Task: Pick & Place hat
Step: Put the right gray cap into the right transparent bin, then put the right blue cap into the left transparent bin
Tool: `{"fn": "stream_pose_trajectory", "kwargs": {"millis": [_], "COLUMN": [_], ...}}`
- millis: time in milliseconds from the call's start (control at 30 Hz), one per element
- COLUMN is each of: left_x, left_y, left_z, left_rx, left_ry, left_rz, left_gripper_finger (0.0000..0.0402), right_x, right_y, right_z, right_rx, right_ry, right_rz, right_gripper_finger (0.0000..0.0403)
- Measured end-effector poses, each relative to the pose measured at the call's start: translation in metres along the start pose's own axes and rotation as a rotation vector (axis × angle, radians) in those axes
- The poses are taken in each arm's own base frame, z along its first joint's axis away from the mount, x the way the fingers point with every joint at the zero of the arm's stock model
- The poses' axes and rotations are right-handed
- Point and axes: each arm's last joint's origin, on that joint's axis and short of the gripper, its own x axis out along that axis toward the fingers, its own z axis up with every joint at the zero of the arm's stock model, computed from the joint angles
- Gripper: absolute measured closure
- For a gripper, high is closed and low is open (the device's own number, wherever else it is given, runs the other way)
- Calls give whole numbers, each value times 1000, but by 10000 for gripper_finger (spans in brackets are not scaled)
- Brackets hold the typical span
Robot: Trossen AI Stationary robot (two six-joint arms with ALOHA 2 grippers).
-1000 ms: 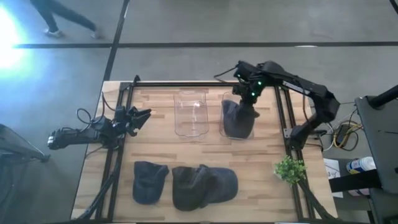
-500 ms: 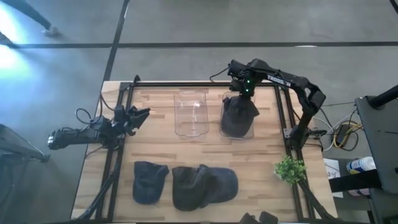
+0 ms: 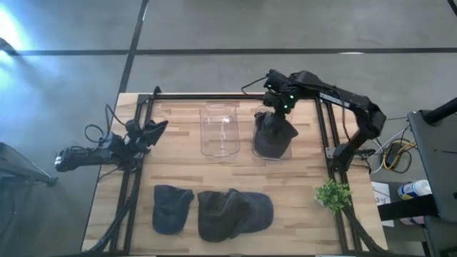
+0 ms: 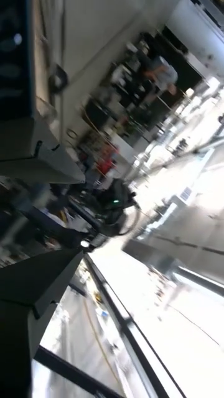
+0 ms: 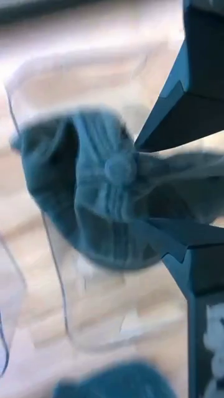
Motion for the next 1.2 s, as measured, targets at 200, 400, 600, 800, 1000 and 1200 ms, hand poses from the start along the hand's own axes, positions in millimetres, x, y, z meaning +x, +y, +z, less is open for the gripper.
{"fn": "stream_pose_trajectory", "kwargs": {"millis": [200, 400, 600, 800, 1000, 1200], "left_x": [0, 0, 0, 1, 13, 32], "left_y": [-3, -3, -2, -5, -11, -30], "left_z": [4, 6, 6, 3, -8, -14], "left_rx": [-21, -198, -251, -465, -476, -401], "left_ry": [-44, -57, -82, -2, 283, 535], "left_rz": [-29, -30, -1, -71, 28, 73], "left_gripper_finger": [225, 225, 225, 225, 225, 225], "right_x": [-14, -14, 4, 26, 63, 102], "right_y": [7, 57, 129, 190, 229, 242], "right_z": [-15, -25, -50, -73, -103, -154], "right_rx": [-19, -72, -175, -27, 347, 545], "right_ry": [-47, -153, -140, -120, -42, 93], "right_rz": [-139, -34, 49, 251, 454, 421], "right_gripper_finger": [218, 218, 218, 218, 218, 218]}}
